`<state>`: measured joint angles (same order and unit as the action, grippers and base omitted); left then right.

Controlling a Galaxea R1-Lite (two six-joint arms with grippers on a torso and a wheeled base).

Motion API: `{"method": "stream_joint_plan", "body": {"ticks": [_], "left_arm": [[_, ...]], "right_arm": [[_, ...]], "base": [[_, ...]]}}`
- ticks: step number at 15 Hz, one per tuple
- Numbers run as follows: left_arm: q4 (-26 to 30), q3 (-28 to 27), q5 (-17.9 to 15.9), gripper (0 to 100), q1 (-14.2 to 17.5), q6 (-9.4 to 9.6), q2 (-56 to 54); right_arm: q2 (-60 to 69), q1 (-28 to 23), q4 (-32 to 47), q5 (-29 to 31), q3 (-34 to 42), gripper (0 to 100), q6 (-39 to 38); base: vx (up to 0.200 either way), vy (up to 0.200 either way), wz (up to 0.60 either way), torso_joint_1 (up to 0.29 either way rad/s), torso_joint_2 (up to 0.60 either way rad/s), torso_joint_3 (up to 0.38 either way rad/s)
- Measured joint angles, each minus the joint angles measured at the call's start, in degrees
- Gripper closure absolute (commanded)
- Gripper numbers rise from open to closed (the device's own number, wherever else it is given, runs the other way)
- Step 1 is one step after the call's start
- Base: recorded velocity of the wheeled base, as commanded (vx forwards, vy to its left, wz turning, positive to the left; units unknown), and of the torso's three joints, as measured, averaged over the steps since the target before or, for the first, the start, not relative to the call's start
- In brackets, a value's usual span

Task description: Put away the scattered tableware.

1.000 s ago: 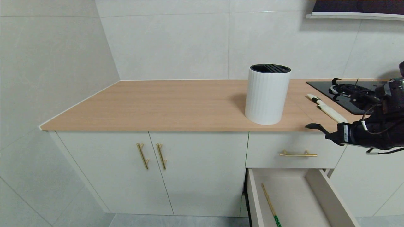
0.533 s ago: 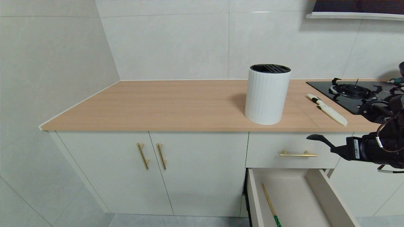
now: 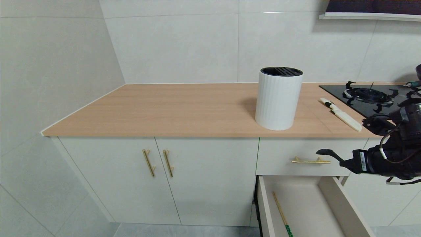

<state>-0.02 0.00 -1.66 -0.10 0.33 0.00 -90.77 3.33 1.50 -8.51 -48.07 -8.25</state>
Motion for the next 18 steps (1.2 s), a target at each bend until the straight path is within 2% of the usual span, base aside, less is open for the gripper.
{"method": "stream_joint_plan", "body": {"ticks": [5,18], "left_arm": [[0.0,0.0,0.0,0,0.0,0.0,0.0],[0.0,0.0,0.0,0,0.0,0.0,0.0]], "right_arm": [[-4.0,0.0,-1.0,0.3,0.1,100,0.0],[-9.0,0.0,-2.9,0.4,0.3,100,0.0]], "base": [[0.0,0.0,0.0,-0.123,0.3,0.199],[0.0,0.0,0.0,-0.133,0.44,0.305]]}}
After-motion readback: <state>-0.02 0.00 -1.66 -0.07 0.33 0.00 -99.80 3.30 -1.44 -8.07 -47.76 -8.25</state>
